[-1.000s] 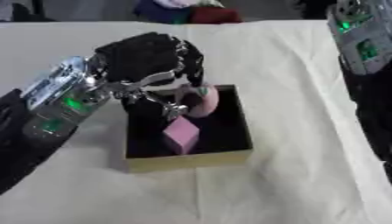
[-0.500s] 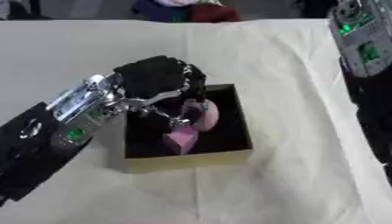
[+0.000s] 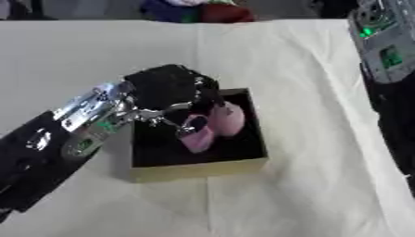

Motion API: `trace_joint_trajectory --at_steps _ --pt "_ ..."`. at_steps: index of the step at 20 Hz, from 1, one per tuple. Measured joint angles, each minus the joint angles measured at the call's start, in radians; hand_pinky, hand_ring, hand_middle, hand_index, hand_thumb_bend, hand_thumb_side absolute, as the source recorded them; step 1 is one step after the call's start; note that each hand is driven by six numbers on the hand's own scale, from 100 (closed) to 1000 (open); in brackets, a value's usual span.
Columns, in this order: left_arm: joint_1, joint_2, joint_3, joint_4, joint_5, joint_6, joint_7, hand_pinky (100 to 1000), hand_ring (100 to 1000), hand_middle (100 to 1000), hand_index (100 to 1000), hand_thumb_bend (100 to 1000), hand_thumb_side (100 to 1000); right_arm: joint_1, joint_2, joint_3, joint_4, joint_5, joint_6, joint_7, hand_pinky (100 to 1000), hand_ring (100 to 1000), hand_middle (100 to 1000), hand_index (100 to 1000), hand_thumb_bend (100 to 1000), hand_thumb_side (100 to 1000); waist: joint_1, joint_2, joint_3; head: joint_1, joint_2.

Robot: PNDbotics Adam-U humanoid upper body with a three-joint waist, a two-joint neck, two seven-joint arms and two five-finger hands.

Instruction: Pick up objects on the table and place them in the box.

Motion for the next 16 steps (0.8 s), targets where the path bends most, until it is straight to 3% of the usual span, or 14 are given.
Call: trace_joint_trajectory --at_steps 4,8,13,16 --pt "0.002 0.0 0.017 -0.03 -0.015 0.01 0.003 498 680 734 848 100 386 0.001 0.0 0.0 0.0 -0.001 0.0 0.0 854 756 615 758 100 924 0.0 0.0 0.001 0.0 0.0" --pt "0.002 0.001 0.045 -0.093 -0.001 0.035 0.005 465 641 713 823 100 310 0.002 0.0 -0.001 -0.002 -0.001 0.002 -0.001 854 756 615 758 100 921 0.0 0.0 0.005 -0.001 0.0" --pt "0.002 0.012 0.101 -0.199 0.063 0.083 0.004 416 578 673 776 100 329 0.009 0.0 -0.006 -0.005 -0.001 0.004 -0.004 854 756 615 758 100 916 0.002 -0.001 0.01 -0.004 0.0" --pt "0.015 0.026 0.151 -0.269 0.146 0.13 0.011 420 574 695 785 100 366 0.009 0.0 -0.007 -0.009 -0.001 0.006 -0.006 854 757 617 758 100 909 0.003 -0.004 0.015 -0.01 -0.001"
